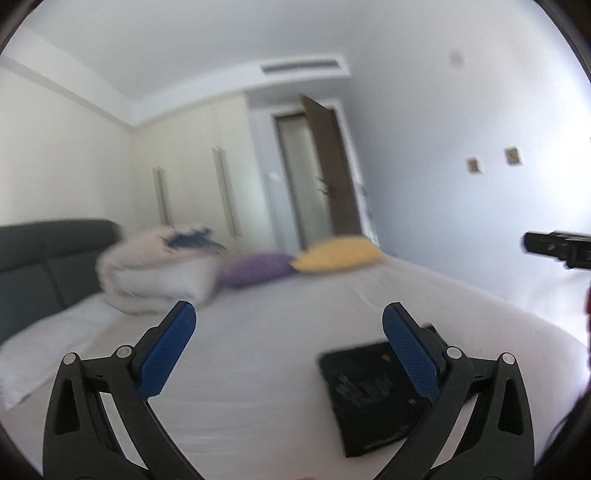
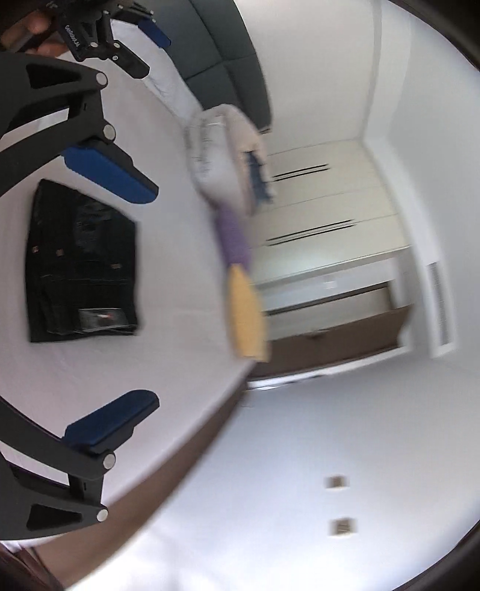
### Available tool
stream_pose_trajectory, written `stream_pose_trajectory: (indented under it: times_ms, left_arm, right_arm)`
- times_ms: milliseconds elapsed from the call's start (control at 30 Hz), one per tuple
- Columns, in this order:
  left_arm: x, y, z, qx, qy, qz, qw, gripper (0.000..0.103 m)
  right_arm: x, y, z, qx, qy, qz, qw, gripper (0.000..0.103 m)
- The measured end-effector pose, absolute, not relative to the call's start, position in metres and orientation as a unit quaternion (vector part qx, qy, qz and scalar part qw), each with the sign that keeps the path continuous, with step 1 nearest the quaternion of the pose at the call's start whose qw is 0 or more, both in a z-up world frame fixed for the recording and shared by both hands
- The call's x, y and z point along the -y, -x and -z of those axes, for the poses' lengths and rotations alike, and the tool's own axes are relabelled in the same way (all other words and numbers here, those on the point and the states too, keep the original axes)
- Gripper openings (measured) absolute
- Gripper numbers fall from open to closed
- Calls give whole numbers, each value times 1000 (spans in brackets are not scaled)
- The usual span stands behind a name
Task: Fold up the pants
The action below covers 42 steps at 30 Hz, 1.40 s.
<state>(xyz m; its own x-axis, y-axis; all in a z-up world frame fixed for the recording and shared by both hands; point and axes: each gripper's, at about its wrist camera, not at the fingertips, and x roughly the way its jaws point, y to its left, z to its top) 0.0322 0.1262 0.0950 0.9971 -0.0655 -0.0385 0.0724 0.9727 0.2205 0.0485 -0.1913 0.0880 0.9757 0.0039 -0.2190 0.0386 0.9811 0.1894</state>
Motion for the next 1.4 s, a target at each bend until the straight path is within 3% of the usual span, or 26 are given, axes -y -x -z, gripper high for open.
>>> stream_pose_trajectory:
  times_ms: [100,200,433,633,900,1100,1400]
  left_arm:
    - [-122,1,-112,30,-130,5,991,103]
    - [-121,13,-125,29,-140,-14,990,103]
    - [-129,10,-137,-78,-66,-15,995,103]
    - [-129,-17,-96,-205,-42,5,978,103]
    - [-124,-39,-23,-285,-46,19,957,103]
    - [-121,-59,17,-318,-35,31,947,103]
    - [-125,-63,32,-342,-24,32,939,103]
  right_arm:
    - [188,-18,-122,-61,-86,19,994,103]
    - [188,12,-153,-13,-78,42,996,103]
    - [178,51,-189,23,-73,45,996,103]
    - [167,28,-151,-95,-70,43,992,103]
    - [169,-10,-74,-265,-125,46,955,103]
    - [154,-18,-43,-320,-112,49,940,103]
    - [139,-21,-21,-357,-94,44,928,103]
